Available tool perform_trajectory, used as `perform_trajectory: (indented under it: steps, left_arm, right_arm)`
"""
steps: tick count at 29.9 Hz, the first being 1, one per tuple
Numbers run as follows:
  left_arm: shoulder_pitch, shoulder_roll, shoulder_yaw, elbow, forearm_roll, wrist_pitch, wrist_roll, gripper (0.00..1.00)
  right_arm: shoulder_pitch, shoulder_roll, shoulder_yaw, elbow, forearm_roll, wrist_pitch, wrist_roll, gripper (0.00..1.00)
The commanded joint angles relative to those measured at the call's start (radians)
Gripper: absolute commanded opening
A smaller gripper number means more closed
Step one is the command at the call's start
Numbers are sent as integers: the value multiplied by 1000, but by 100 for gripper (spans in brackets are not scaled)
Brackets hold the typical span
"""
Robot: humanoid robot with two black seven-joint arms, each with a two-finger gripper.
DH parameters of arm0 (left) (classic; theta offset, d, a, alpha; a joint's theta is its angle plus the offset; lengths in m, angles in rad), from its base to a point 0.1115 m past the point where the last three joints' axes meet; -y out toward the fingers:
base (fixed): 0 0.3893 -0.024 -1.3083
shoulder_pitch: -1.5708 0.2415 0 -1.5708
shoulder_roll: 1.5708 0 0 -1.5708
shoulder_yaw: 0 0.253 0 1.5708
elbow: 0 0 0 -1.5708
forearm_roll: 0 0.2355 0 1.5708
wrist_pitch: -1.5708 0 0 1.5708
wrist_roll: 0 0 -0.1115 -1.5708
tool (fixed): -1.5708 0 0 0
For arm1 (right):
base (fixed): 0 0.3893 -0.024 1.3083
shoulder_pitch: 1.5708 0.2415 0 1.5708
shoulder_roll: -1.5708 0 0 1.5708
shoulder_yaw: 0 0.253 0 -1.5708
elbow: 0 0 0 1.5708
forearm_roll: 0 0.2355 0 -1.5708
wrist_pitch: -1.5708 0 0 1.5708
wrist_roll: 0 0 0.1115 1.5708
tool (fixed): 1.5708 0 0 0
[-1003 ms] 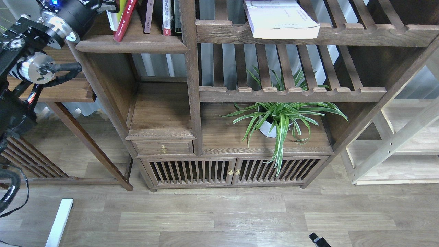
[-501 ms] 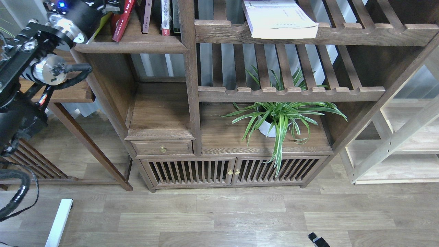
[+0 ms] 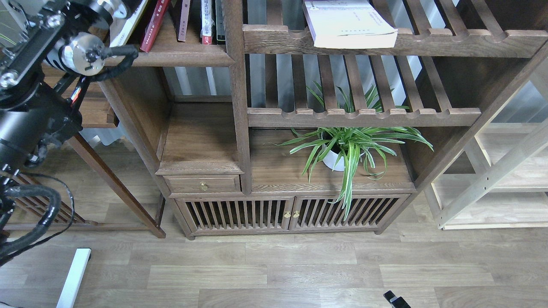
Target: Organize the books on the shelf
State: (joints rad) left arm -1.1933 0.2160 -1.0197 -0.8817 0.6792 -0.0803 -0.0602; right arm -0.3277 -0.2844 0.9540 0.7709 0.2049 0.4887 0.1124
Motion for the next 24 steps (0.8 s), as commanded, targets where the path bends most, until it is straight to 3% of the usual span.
perform_trajectory:
  steps: [1,6,11,14,18,21,24]
  left_arm:
    - [1,28,-22,-63,-9,1,2,36]
    - [49,109,-30,-196,-10,1,23,36]
    - [202,246,-86,-426,-15,-1,85,40]
    - [337,299,-164,-554,-20,-7,88,53]
    - [510,309,-290,-669,-26,-22,68,84]
    - [598,299,-365,-712,-55,-111,31,95]
    - [652,296,-393,-701,-118,-283,-4,96]
  right_arm:
    - [2,-6,-3,-5,1,0,0,99]
    - [13,-4,-1,-5,1,0,0,99]
    - [36,2,2,-5,7,0,-2,99]
    - [64,7,5,4,10,0,-2,99]
    - [130,11,5,31,8,0,-3,99]
    - [167,10,3,67,7,0,-7,99]
    - [209,11,-8,77,7,0,-11,99]
